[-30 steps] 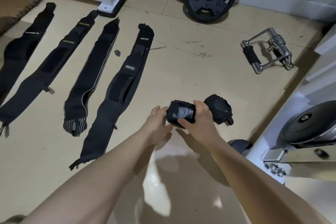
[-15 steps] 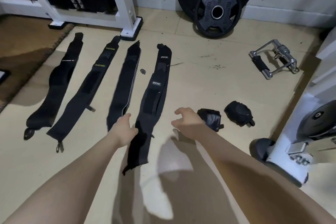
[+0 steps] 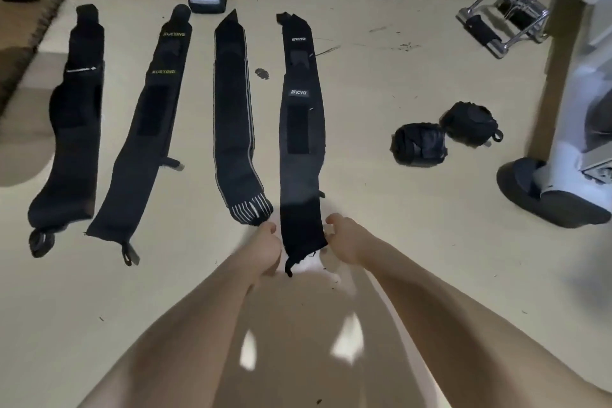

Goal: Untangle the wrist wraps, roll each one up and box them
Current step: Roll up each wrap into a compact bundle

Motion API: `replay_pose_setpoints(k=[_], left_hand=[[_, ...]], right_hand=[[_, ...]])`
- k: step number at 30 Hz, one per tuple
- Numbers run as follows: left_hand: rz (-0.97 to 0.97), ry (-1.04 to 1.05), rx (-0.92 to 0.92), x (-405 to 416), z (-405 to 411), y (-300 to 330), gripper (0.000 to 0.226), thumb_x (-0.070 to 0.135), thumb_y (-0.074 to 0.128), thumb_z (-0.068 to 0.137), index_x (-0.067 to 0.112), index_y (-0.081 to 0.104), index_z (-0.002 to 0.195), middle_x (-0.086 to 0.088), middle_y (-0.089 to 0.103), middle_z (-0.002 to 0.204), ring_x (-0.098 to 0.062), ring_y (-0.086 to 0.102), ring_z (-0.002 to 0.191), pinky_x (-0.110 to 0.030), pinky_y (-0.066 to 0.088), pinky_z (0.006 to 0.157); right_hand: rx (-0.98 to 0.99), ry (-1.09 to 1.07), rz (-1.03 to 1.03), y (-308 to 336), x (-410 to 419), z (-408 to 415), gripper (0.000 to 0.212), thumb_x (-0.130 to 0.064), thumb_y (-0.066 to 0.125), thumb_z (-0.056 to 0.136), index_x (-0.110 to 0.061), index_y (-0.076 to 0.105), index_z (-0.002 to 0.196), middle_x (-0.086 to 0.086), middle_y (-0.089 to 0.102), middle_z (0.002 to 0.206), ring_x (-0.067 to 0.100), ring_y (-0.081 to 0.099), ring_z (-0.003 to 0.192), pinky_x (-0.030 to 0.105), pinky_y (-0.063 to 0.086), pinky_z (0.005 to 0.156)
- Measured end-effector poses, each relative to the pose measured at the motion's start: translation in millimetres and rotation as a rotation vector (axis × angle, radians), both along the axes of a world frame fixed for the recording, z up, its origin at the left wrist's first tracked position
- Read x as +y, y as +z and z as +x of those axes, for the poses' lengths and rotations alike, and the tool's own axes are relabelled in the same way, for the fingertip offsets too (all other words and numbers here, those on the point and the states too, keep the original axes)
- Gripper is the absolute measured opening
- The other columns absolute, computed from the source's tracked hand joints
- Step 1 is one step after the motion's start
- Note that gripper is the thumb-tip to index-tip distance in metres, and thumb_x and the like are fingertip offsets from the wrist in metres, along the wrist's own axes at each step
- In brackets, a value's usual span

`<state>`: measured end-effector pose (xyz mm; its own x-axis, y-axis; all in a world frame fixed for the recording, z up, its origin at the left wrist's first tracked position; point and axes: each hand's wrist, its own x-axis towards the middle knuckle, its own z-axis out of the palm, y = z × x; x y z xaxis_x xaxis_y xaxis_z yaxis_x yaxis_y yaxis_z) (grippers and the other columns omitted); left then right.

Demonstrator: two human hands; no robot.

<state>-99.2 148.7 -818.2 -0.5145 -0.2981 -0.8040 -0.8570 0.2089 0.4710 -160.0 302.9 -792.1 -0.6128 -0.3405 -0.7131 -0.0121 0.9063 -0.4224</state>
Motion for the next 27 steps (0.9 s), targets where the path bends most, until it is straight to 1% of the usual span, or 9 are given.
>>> replay_pose_setpoints(k=[2, 4, 6, 8, 11, 13, 15, 20, 27], left_hand=[[0.081, 0.064, 0.047, 4.9, -4.2, -6.1, 0.052, 0.006, 0.029, 0.101, 0.016, 0.019, 0.151, -0.01, 0.043, 0.139, -0.021, 0.049, 0.102, -0.026, 0.036, 0.079], [0.174, 0.144, 0.078, 5.8, -8.6, -13.0, 0.044, 0.01, 0.034, 0.101, 0.016, 0.032, 0.144, -0.01, 0.05, 0.121, -0.018, 0.046, 0.089, -0.026, 0.032, 0.07], [0.283, 0.216, 0.05, 7.2, -13.3, -15.8, 0.02, 0.016, 0.043, 0.098, 0.012, 0.053, 0.115, -0.009, 0.056, 0.107, -0.019, 0.052, 0.09, -0.028, 0.038, 0.07], [0.302, 0.269, 0.038, 7.5, -22.4, -6.9, 0.025, 0.028, 0.058, 0.092, 0.006, 0.061, 0.103, -0.009, 0.064, 0.101, -0.023, 0.062, 0.092, -0.033, 0.052, 0.081], [0.283, 0.247, 0.13, -3.7, -41.5, 16.1, 0.048, 0.035, 0.07, 0.079, 0.001, 0.063, 0.112, -0.015, 0.067, 0.103, -0.032, 0.065, 0.093, -0.041, 0.056, 0.084], [0.317, 0.208, 0.251, -14.7, -51.4, 50.1, 0.028, 0.023, 0.064, 0.09, 0.002, 0.061, 0.107, -0.01, 0.065, 0.092, -0.023, 0.063, 0.077, -0.027, 0.054, 0.06], [0.359, 0.169, 0.332, -25.3, -60.8, 85.6, 0.014, 0.017, 0.056, 0.096, 0.007, 0.062, 0.104, -0.008, 0.067, 0.093, -0.019, 0.064, 0.074, -0.022, 0.052, 0.055], [0.476, 0.081, 0.438, -34.9, -72.0, 173.9, 0.026, 0.0, 0.048, 0.094, 0.018, 0.06, 0.108, -0.017, 0.068, 0.112, -0.037, 0.066, 0.101, -0.048, 0.052, 0.092], [0.393, 0.145, 0.513, -46.6, -77.7, 212.4, 0.042, -0.008, 0.043, 0.094, 0.017, 0.053, 0.126, -0.007, 0.061, 0.115, -0.017, 0.062, 0.089, -0.023, 0.054, 0.072]], right_hand=[[-0.039, -0.158, -0.046, -17.9, -8.3, 10.2, 0.027, -0.004, 0.043, 0.091, -0.005, 0.041, 0.118, 0.014, 0.046, 0.122, 0.028, 0.052, 0.097, 0.037, 0.046, 0.082], [-0.089, -0.417, -0.151, -30.4, -16.2, 19.0, 0.037, -0.001, 0.038, 0.088, -0.007, 0.038, 0.125, 0.012, 0.043, 0.121, 0.029, 0.054, 0.09, 0.037, 0.048, 0.078], [-0.143, -0.631, -0.253, -35.9, -21.8, 24.6, 0.047, -0.001, 0.04, 0.09, -0.011, 0.031, 0.135, 0.011, 0.049, 0.116, 0.028, 0.055, 0.091, 0.037, 0.049, 0.078], [-0.162, -0.765, -0.362, -31.0, -25.9, 26.6, 0.04, -0.002, 0.041, 0.093, -0.011, 0.031, 0.131, 0.012, 0.054, 0.107, 0.021, 0.053, 0.085, 0.03, 0.045, 0.071], [-0.053, -0.764, -0.445, -3.2, -32.2, 20.4, 0.028, 0.003, 0.039, 0.092, -0.015, 0.041, 0.113, 0.016, 0.055, 0.104, 0.024, 0.05, 0.082, 0.033, 0.042, 0.073], [-0.002, -0.733, -0.457, 31.2, -37.0, 13.4, 0.025, 0.006, 0.04, 0.091, -0.015, 0.046, 0.102, 0.011, 0.053, 0.094, 0.024, 0.048, 0.076, 0.034, 0.042, 0.071], [0.039, -0.741, -0.509, 72.9, -40.9, 5.2, 0.023, 0.008, 0.039, 0.093, -0.013, 0.047, 0.1, 0.005, 0.051, 0.086, 0.019, 0.047, 0.069, 0.026, 0.044, 0.063], [0.126, -0.743, -0.566, 165.9, -51.9, -21.9, 0.025, 0.011, 0.036, 0.094, -0.01, 0.048, 0.103, 0.011, 0.054, 0.091, 0.017, 0.048, 0.06, 0.013, 0.043, 0.045], [0.064, -0.651, -0.632, 196.3, -57.5, -35.7, 0.059, 0.02, 0.044, 0.084, -0.009, 0.048, 0.135, 0.008, 0.054, 0.11, 0.015, 0.05, 0.078, 0.014, 0.046, 0.058]])
